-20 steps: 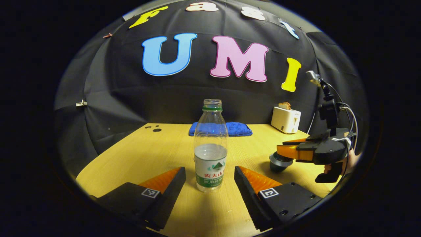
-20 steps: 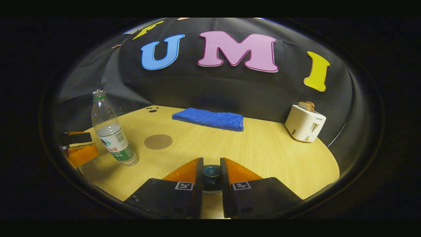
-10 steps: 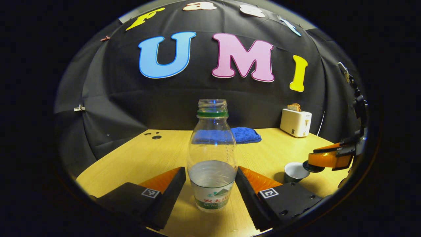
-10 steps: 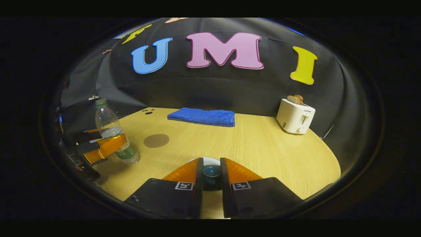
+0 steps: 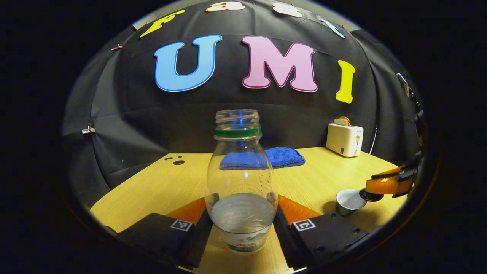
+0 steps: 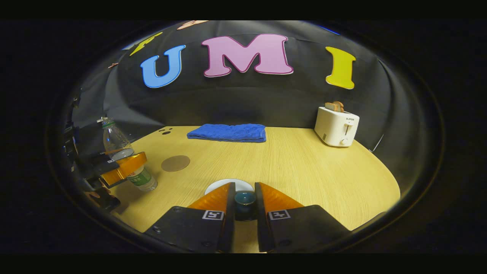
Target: Open the teacup lid with one hand, grasp the water bottle and pour water into the teacup with the other hand; after pouring, place the water bottle on the coaster and then close the teacup lid.
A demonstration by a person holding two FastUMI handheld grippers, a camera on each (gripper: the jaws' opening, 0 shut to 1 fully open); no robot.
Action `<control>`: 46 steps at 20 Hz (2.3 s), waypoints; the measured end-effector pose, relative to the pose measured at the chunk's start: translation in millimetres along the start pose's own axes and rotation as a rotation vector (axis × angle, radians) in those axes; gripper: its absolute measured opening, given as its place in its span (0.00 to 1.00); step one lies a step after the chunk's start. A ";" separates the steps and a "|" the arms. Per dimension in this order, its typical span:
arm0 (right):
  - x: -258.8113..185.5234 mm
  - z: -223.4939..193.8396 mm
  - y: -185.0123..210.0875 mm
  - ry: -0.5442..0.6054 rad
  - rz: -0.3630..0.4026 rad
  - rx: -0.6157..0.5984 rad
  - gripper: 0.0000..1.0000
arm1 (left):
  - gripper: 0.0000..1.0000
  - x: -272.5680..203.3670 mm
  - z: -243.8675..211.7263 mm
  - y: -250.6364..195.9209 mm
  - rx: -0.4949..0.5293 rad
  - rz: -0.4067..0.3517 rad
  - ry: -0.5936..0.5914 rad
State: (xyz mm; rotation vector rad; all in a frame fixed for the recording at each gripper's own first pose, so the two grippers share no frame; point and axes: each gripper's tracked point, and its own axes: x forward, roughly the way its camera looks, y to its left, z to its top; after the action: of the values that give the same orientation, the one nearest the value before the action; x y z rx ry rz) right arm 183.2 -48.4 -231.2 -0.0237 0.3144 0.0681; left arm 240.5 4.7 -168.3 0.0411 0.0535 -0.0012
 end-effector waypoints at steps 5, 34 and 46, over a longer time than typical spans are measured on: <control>-0.4 3.6 -21.2 -0.010 -0.034 0.023 0.28 | 0.76 1.2 9.6 -8.4 0.151 -0.023 -0.019; -21.1 -29.4 -144.2 0.008 -0.101 0.012 0.28 | 0.73 71.3 -17.0 -103.1 1.428 -0.181 -0.036; -23.9 -28.0 -148.1 0.006 -0.085 0.027 0.28 | 0.74 86.2 -17.8 -107.1 1.714 -0.258 -0.043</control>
State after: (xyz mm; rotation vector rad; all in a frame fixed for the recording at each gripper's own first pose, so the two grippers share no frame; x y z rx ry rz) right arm 162.3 -198.6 -248.5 -0.0104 0.3198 -0.0203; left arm 325.3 -101.6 -195.1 1.7469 0.0009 -0.3074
